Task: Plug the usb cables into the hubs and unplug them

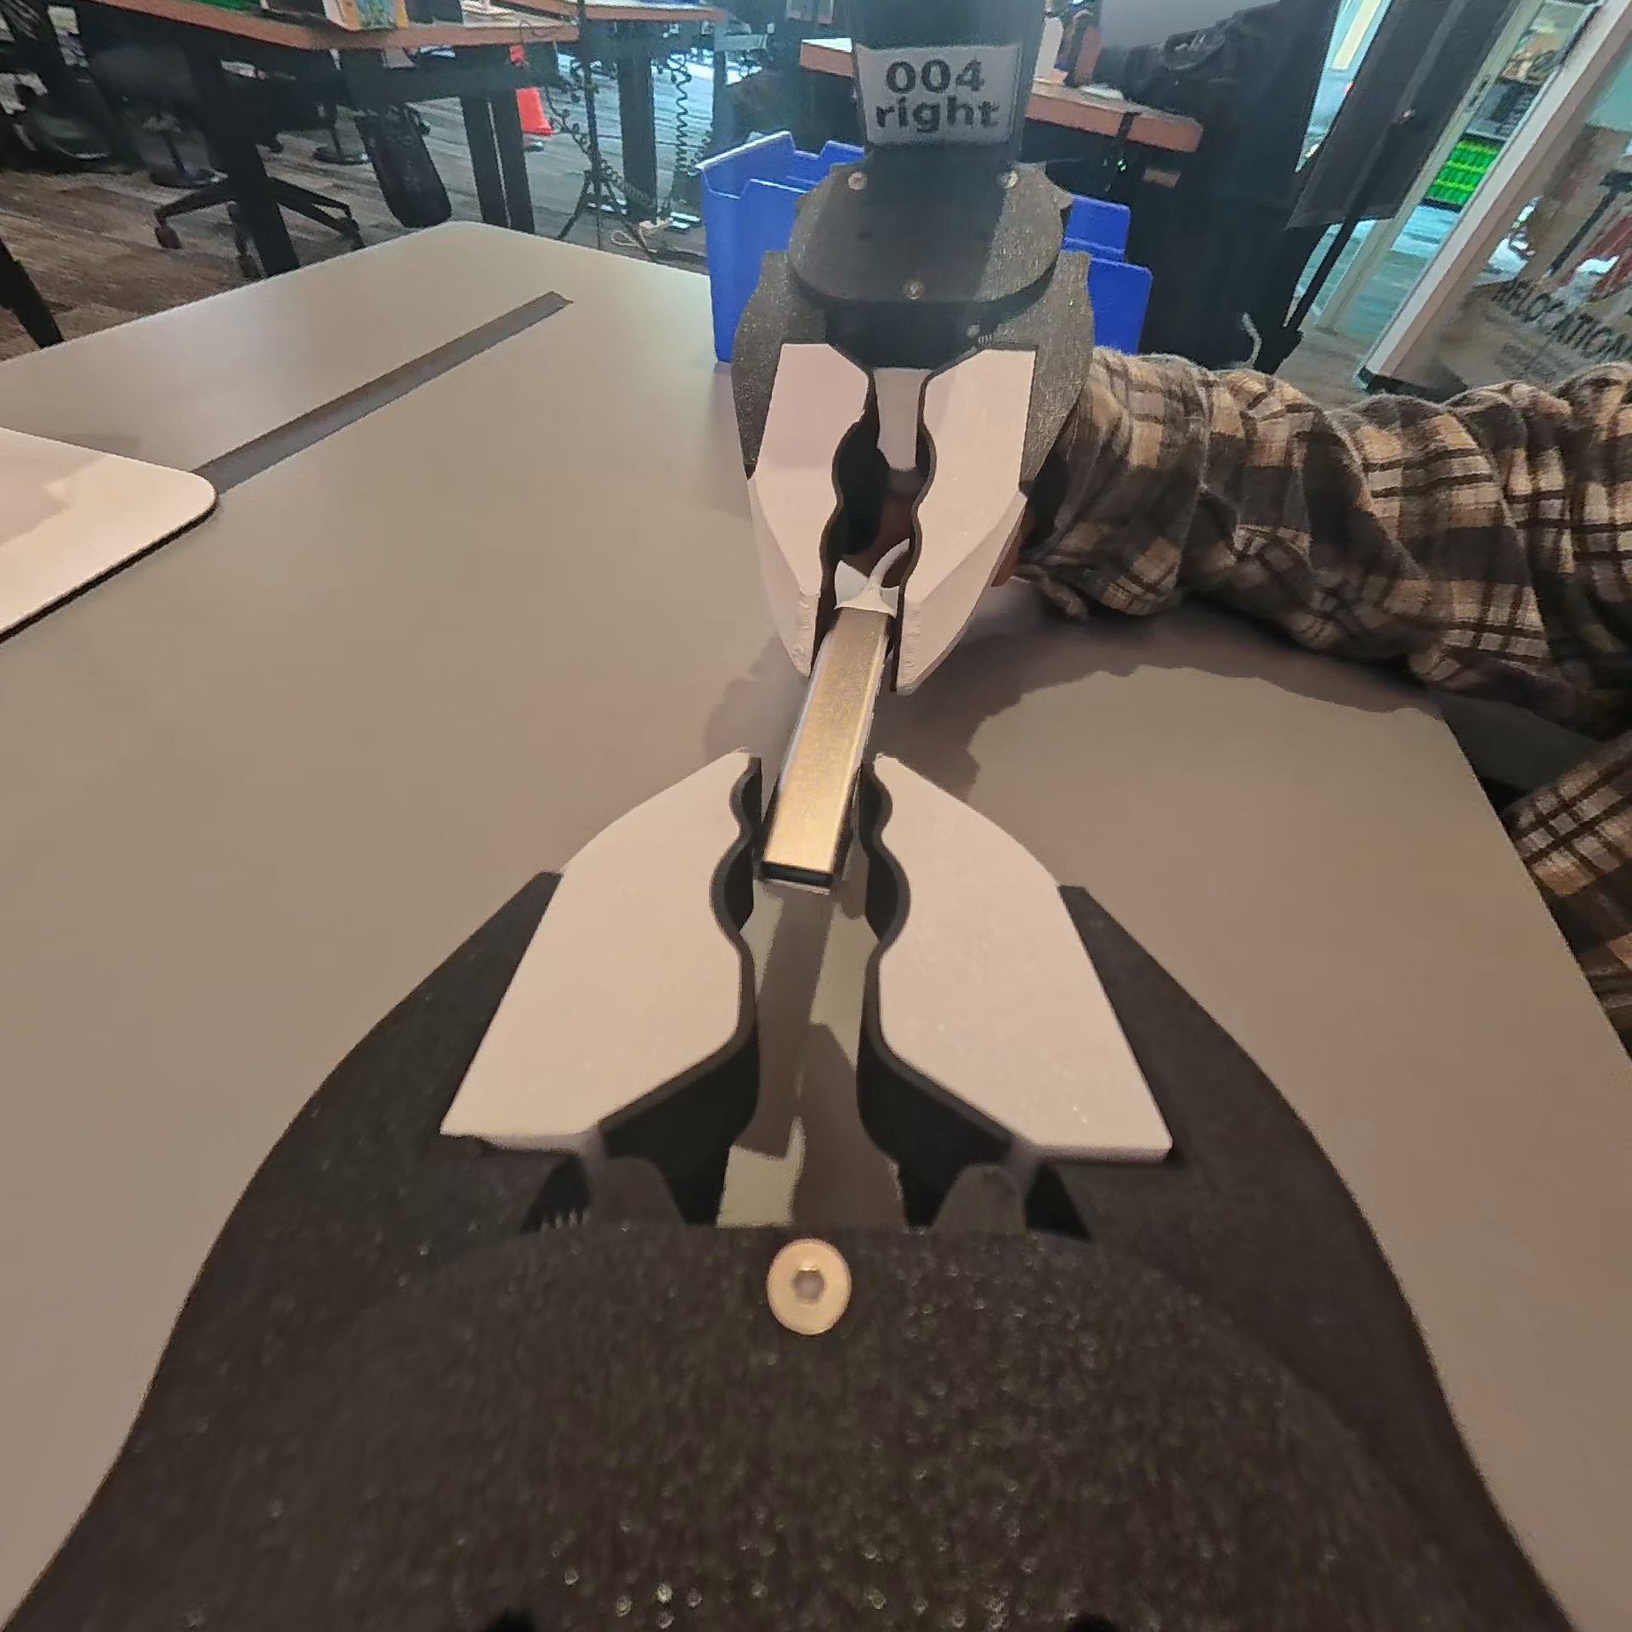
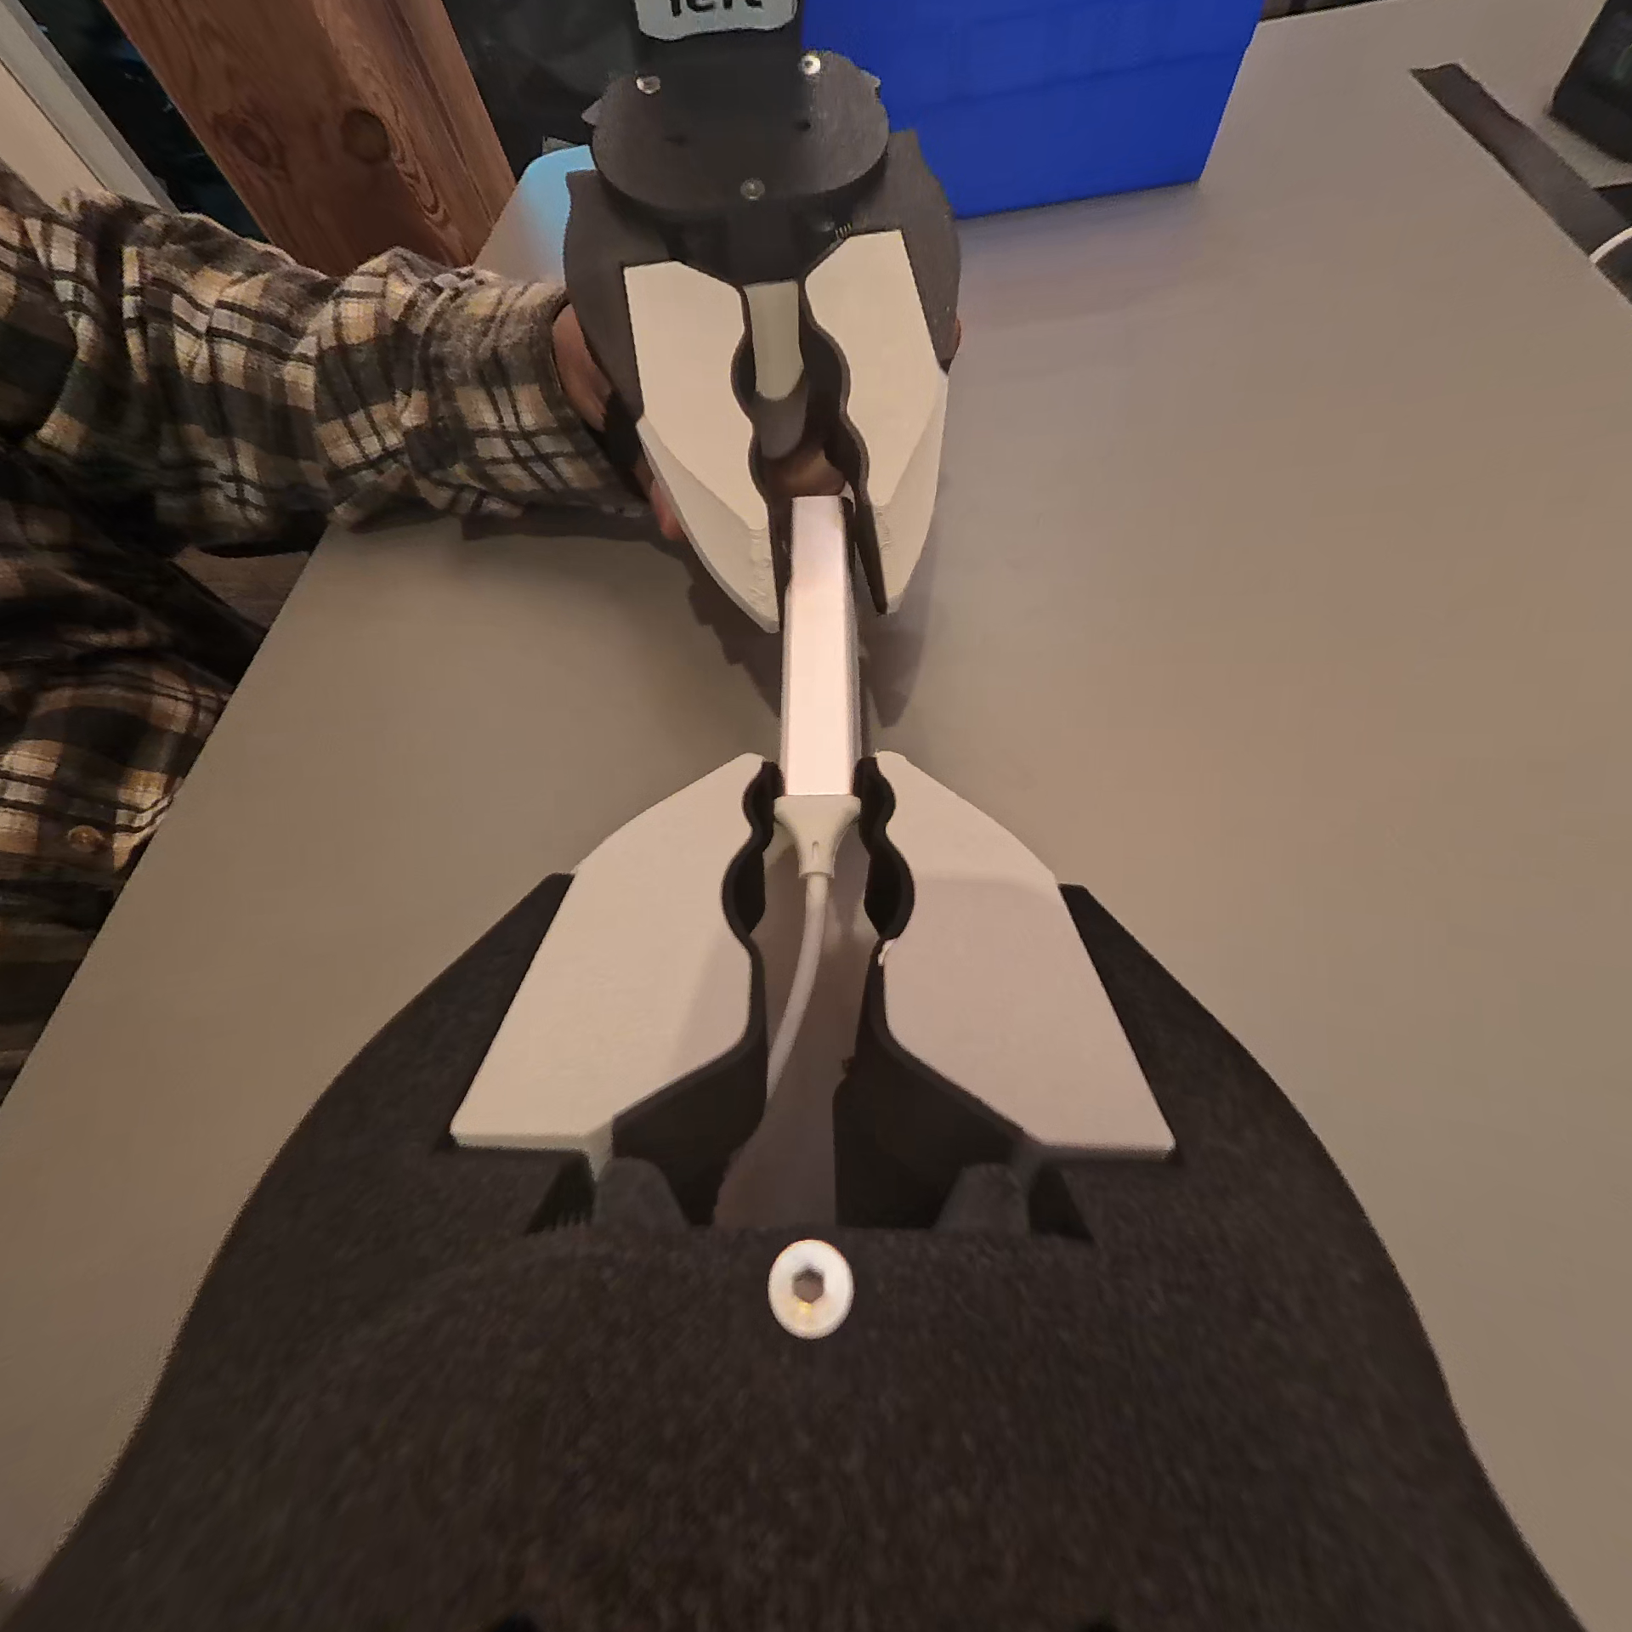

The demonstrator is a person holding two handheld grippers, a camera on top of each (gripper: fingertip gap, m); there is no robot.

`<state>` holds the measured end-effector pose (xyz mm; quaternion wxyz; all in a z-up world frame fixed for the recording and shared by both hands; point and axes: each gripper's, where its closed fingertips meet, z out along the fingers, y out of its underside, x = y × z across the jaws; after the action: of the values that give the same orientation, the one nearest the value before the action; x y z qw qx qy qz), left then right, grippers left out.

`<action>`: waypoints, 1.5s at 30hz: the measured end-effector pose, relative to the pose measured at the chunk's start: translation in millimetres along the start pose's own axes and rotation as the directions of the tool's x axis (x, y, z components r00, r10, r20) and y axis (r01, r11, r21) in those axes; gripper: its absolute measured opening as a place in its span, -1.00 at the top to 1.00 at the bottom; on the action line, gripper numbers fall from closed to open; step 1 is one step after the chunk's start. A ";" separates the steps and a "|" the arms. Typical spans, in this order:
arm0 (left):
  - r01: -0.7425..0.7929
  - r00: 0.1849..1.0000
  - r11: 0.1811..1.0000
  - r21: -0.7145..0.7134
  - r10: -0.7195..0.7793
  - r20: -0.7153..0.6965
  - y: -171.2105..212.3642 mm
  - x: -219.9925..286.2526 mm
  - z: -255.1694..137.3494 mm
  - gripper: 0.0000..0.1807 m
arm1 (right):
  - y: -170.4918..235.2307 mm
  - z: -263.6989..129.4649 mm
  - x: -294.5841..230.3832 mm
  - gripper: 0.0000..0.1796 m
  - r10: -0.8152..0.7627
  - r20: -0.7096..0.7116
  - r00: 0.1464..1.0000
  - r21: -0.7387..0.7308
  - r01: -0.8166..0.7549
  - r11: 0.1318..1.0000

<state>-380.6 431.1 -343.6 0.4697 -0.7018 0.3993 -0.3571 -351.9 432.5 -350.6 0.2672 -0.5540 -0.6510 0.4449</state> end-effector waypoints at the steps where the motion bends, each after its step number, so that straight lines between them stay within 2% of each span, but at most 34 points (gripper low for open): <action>1: -0.004 1.000 1.000 -0.006 0.004 0.008 0.9 -1.0 0.1 0.77 | 0.2 0.7 0.8 0.81 -0.003 -0.007 1.000 0.000 0.003 1.000; 8: -0.016 0.998 1.000 0.000 0.016 0.059 -0.7 -7.1 -2.9 0.72 | 0.4 1.9 5.3 0.81 -0.027 -0.073 0.997 -0.008 0.027 1.000; 10: -0.015 0.997 0.999 0.031 0.012 0.081 -5.7 -9.6 -8.4 0.69 | 8.3 -1.4 13.6 0.81 -0.029 -0.144 0.989 -0.040 0.023 0.999; 13: -0.012 0.990 0.996 0.091 -0.001 0.139 -15.1 -17.7 -20.8 0.67 | 17.5 -9.4 21.3 0.81 -0.013 -0.215 0.976 -0.060 0.000 0.998; 19: -0.052 0.953 0.988 0.148 0.005 0.302 -30.9 -31.7 -49.5 0.59 | 11.4 -30.1 36.3 0.81 0.019 -0.346 0.938 -0.028 -0.031 0.999; 23: -0.127 0.908 0.969 0.213 0.028 0.418 -74.6 -19.4 -105.4 0.52 | 8.7 -41.0 44.5 0.81 0.039 -0.407 0.912 0.005 -0.041 0.999; 27: -0.158 0.809 0.978 0.134 0.051 0.586 -98.7 -19.7 -214.8 0.51 | 10.5 -44.4 48.1 0.81 0.058 -0.419 0.906 0.021 -0.054 0.998; 29: -0.088 0.736 0.995 0.049 0.032 0.676 -88.2 -32.0 -283.1 0.51 | 12.1 -44.5 48.1 0.81 0.068 -0.411 0.909 0.020 -0.065 0.998; 32: 0.078 0.635 0.995 -0.068 0.003 0.773 -49.1 -51.1 -379.8 0.53 | 12.1 -44.4 48.4 0.81 0.075 -0.408 0.910 0.026 -0.071 0.997; 36: 0.268 0.593 0.935 -0.231 0.029 0.805 18.1 -59.4 -456.1 0.52 | 13.3 -41.6 48.1 0.81 0.072 -0.405 0.912 0.017 -0.071 0.997; 40: 0.312 0.625 0.869 -0.385 0.117 0.772 58.9 -59.8 -474.9 0.53 | 13.2 -39.5 48.2 0.81 0.067 -0.410 0.909 0.009 -0.070 0.998; 45: 0.302 0.727 0.766 -0.568 0.201 0.657 83.7 -70.8 -455.0 0.53 | 13.6 -36.0 49.5 0.81 0.076 -0.417 0.906 0.005 -0.082 0.997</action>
<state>-828.3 304.3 -293.3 0.3032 -0.9100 0.2735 0.0724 -327.1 490.0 -353.1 0.3784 -0.6637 -0.5587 0.3228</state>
